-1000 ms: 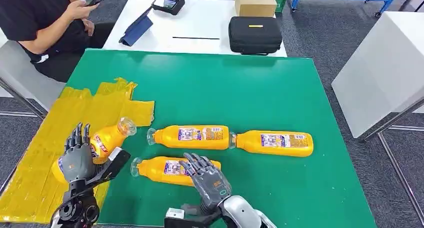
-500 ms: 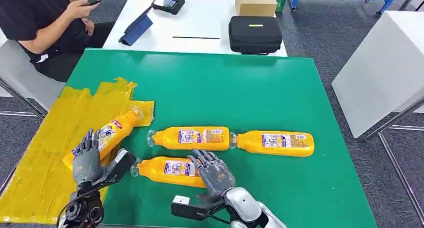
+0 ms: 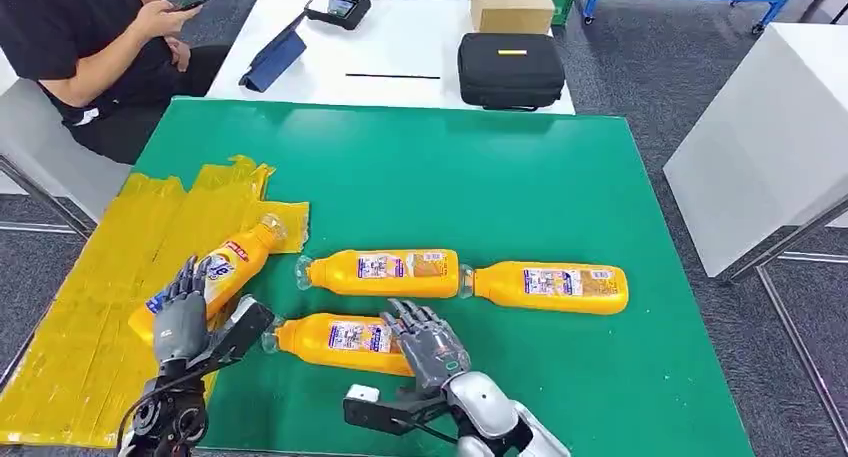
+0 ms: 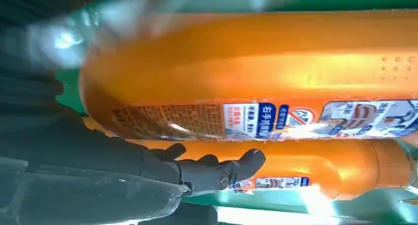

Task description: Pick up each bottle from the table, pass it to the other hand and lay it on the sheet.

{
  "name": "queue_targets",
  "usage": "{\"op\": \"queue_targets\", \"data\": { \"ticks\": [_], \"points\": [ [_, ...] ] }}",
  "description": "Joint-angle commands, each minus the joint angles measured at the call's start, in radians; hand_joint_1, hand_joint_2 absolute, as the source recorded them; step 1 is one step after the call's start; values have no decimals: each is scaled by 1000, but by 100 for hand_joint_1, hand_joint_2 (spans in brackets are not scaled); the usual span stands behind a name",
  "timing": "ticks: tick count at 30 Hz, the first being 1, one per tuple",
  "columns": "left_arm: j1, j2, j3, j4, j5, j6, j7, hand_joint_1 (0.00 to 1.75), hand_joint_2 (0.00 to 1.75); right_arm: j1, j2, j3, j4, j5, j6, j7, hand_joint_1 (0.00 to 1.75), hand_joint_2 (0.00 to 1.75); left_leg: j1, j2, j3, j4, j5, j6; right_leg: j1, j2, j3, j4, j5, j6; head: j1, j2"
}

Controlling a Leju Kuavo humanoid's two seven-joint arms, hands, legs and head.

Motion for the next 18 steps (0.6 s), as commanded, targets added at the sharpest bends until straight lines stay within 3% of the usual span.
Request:
{"op": "queue_targets", "data": {
  "ticks": [1, 6, 9, 10, 11, 12, 18],
  "points": [
    [-57, -19, -7, 38, 86, -27, -50, 0, 0, -133, 96, -44, 363, 16, -9, -10, 0, 175, 0, -1, 3, -1, -1, -1, 0, 1, 3, 0, -1, -2, 0, 0],
    [-55, -52, -13, -13, 222, -19, -131, 0, 0, -217, 162, -29, 619, 44, -31, -23, 0, 175, 0, -1, 3, -1, 0, -1, 0, 0, 3, -1, 0, -1, 0, 0],
    [-59, -55, -17, -13, 222, -19, -130, 0, 0, -217, 164, -29, 624, 44, -34, -25, 0, 175, 1, 0, 6, -1, 0, -1, 1, -1, 4, -1, 1, -3, 0, 0],
    [-62, -55, -22, -11, 233, -7, -136, 0, 0, -227, 170, -27, 647, 42, -20, -38, 9, 175, 0, -2, 8, -2, 1, -2, 0, -2, 5, -1, 1, -5, 0, 0],
    [-63, -56, -25, -12, 245, -4, -142, 0, 0, -229, 172, -24, 656, 42, -13, -47, 154, 175, 1, 1, 8, -1, 0, -1, 1, -1, 4, -1, 1, -4, 0, 0],
    [-67, -58, -27, -12, 257, 0, -145, 0, 0, -231, 175, -22, 665, 41, -6, -55, 175, 175, 1, 0, 9, -1, 0, -2, 1, -1, 4, -1, 1, -5, 0, 0],
    [-73, -61, -28, -20, 279, 7, -142, 0, 0, -237, 181, -16, 682, 40, 2, -68, 175, 175, 1, 1, 15, -2, -1, -5, 1, 0, 0, -1, -1, -10, 0, 0]
  ]
}}
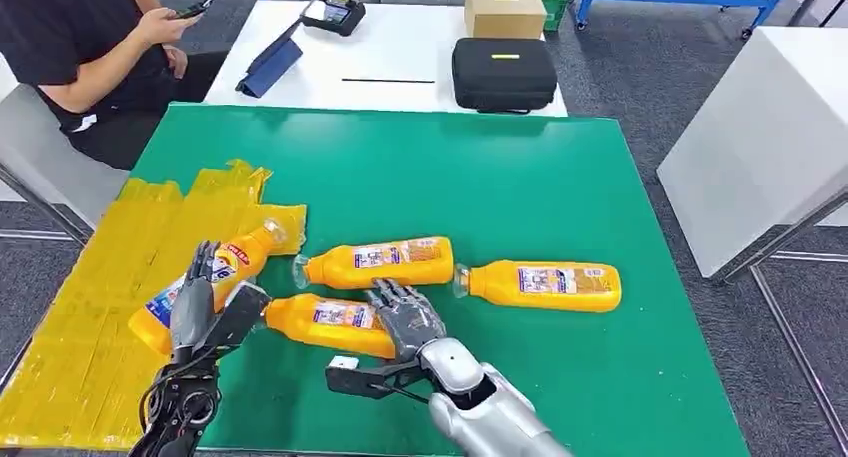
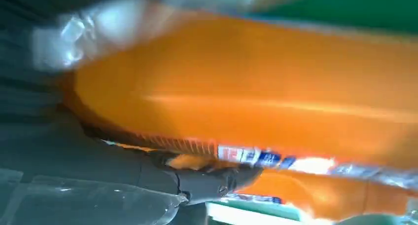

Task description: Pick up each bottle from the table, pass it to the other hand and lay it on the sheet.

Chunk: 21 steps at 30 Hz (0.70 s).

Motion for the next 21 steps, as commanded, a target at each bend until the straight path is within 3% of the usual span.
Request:
{"op": "queue_targets", "data": {
  "ticks": [1, 17, 19, 21],
  "points": [
    [-37, -10, -16, 7, 25, 7, 2, 0, 0, -13, 16, 1, 188, -1, 31, -16, 175, 175, 0, -8, -2, -1, 3, -1, 0, -5, 0, 0, 1, -1, 0, 0],
    [-83, -40, 17, 36, 83, -31, -11, 0, 0, -18, -5, 27, 207, -13, 81, -52, 175, 175, 3, -5, 2, -1, 3, -2, 3, -4, 3, -1, 2, -4, 0, 0],
    [-91, -55, 45, 44, 192, -118, -37, 0, 0, -17, -11, 16, 202, -39, 82, -68, 175, 175, 2, -7, 1, -2, 4, -2, 3, -5, 2, -1, 2, -4, 0, 0],
    [-93, -81, 113, 48, 430, -308, -64, 0, 0, -17, -17, -39, 187, -109, 73, -103, 175, 175, 2, -8, 1, -2, 4, -2, 2, -6, 2, -1, 2, -4, 0, 0]
  ]
}}
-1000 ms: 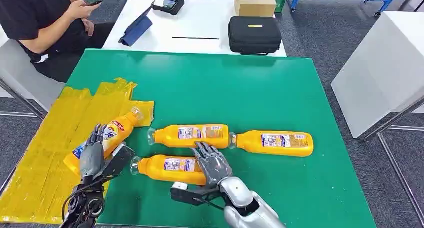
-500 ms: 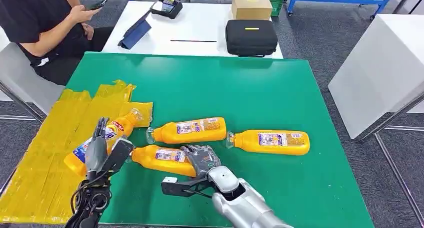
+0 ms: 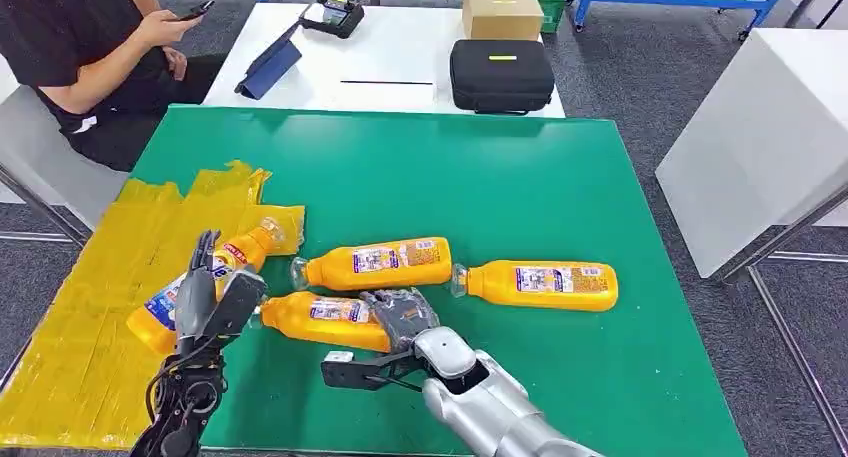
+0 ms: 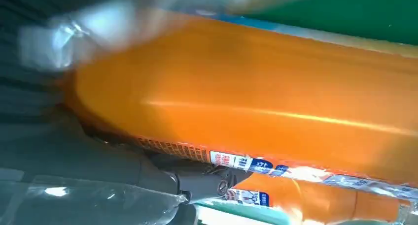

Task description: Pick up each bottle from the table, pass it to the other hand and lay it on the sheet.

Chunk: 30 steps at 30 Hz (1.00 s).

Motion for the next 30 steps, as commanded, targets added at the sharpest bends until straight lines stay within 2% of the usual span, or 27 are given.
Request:
{"op": "queue_targets", "data": {
  "ticks": [1, 3, 4, 7, 8, 11, 14, 18, 26, 30],
  "points": [
    [-61, -71, 178, 68, 559, -452, -49, 0, 0, 43, -40, -119, 75, -196, 53, -92, 175, 175, 0, -8, -1, -2, 1, 0, 0, -6, 1, -2, -1, -1, 0, 0],
    [-40, -58, 186, 71, 688, -561, -89, 0, 0, 40, -40, -265, 25, -392, 137, -215, 175, 175, -1, -7, 0, -2, 2, -1, -1, -5, 1, -2, 0, -1, 0, 0],
    [-22, -55, 184, 57, 771, -598, -102, 0, 0, 47, -58, -295, -44, -484, 216, -258, 175, 175, 0, -5, 1, -2, 1, -1, 0, -3, 2, -1, 0, 0, 0, 0],
    [32, -63, 188, -28, 913, -633, -112, 0, 0, 98, -90, -350, -231, -705, 334, -326, 175, 175, -1, -6, -1, -2, 1, 0, -1, -4, 1, -1, 0, 0, 0, 0],
    [53, -60, 185, -64, 934, -622, -105, 0, 175, 128, -107, -350, -321, -771, 349, -312, 175, 175, -1, -4, 0, -2, 0, 0, -1, -2, 1, -1, 0, 0, 0, 0],
    [96, -50, 180, -127, 989, -619, -89, 0, 175, 219, -154, -355, -549, -962, 373, -256, 175, 175, 0, -4, -4, 0, 1, 1, -1, -3, 10, 0, 2, 4, 0, 0],
    [103, -46, 169, -119, 998, -621, -85, 0, 175, 261, -176, -340, -637, -995, 357, -233, 175, 175, -1, -8, -12, 1, 2, 2, -1, -5, 3, 2, 2, 5, 0, 0],
    [94, -41, 158, -93, 1015, -625, -90, 0, 175, 267, -185, -307, -640, -1012, 341, -232, 175, 175, -2, -12, -16, 1, 1, 1, -2, -6, 0, 2, 0, 5, 0, 0],
    [119, -39, 134, -119, 1040, -633, -87, 0, 175, 267, -186, -252, -611, -1038, 308, -242, 175, 175, -1, -9, -21, 1, 2, 1, -1, -4, -5, 1, 2, 4, 0, 0],
    [172, -43, 85, -210, 1096, -683, -67, 0, 175, 234, -151, -219, -594, -998, 191, -233, 175, 175, -2, -8, -19, 1, 1, 1, -2, -3, -5, 2, 1, 4, 0, 0]
  ]
}}
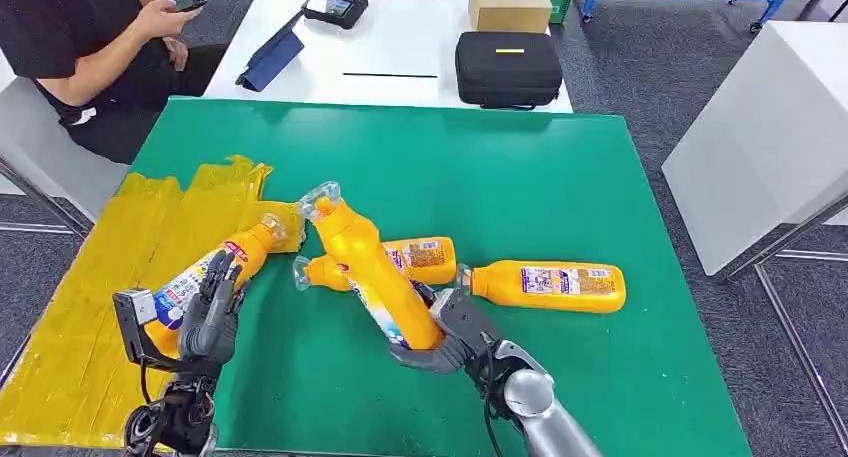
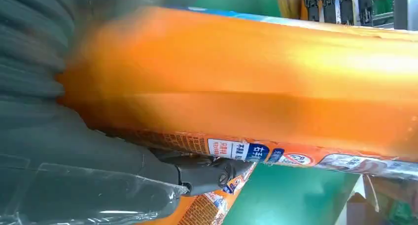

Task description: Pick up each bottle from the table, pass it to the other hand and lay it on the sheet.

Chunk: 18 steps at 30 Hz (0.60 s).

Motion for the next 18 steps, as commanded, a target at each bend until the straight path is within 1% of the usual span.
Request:
{"op": "queue_targets", "data": {
  "ticks": [1, 4, 8, 10, 12, 13, 18],
  "points": [
    [64, 3, -79, -126, 65, -59, 28, 0, 175, -51, 25, 88, -1, 69, -166, 16, 175, 175, -1, 1, 2, 0, -2, -1, -1, 2, 0, 1, -1, -1, 0, 0],
    [97, 10, -176, -226, 103, -81, 41, 0, 175, -70, 67, 130, 10, 144, -262, 51, 175, 175, 0, 2, 0, 1, -2, -1, -1, 3, -1, 2, -1, -1, 0, 0],
    [113, 26, -279, -291, 132, -72, 34, 0, 175, -92, 98, 171, 56, 189, -293, 70, 175, 175, 0, 0, 0, 1, -2, -1, -1, 2, -1, 2, -2, -1, 0, 0],
    [111, 21, -319, -310, 138, -61, 37, 0, 175, -97, 121, 200, 66, 222, -305, 84, 175, 175, -1, 0, 1, 1, -2, -1, -1, 2, 0, 2, -2, -1, 0, 0],
    [107, 15, -329, -310, 139, -55, 39, 0, 175, -98, 126, 217, 68, 238, -306, 89, 175, 175, 0, 1, -1, 0, -1, -1, 0, 2, -1, 1, -1, -1, 0, 0],
    [98, 16, -346, -303, 145, -46, 42, 0, 175, -97, 131, 244, 72, 262, -315, 97, 175, 175, 0, 0, 1, 0, -2, -1, -1, 2, 0, 2, -2, -1, 0, 0],
    [73, 8, -353, -271, 160, -44, 46, 0, 175, -82, 137, 312, 94, 302, -340, 107, 175, 175, -1, -1, 2, -1, -1, -1, -1, 1, 1, 1, -2, -1, 0, 0]
  ]
}}
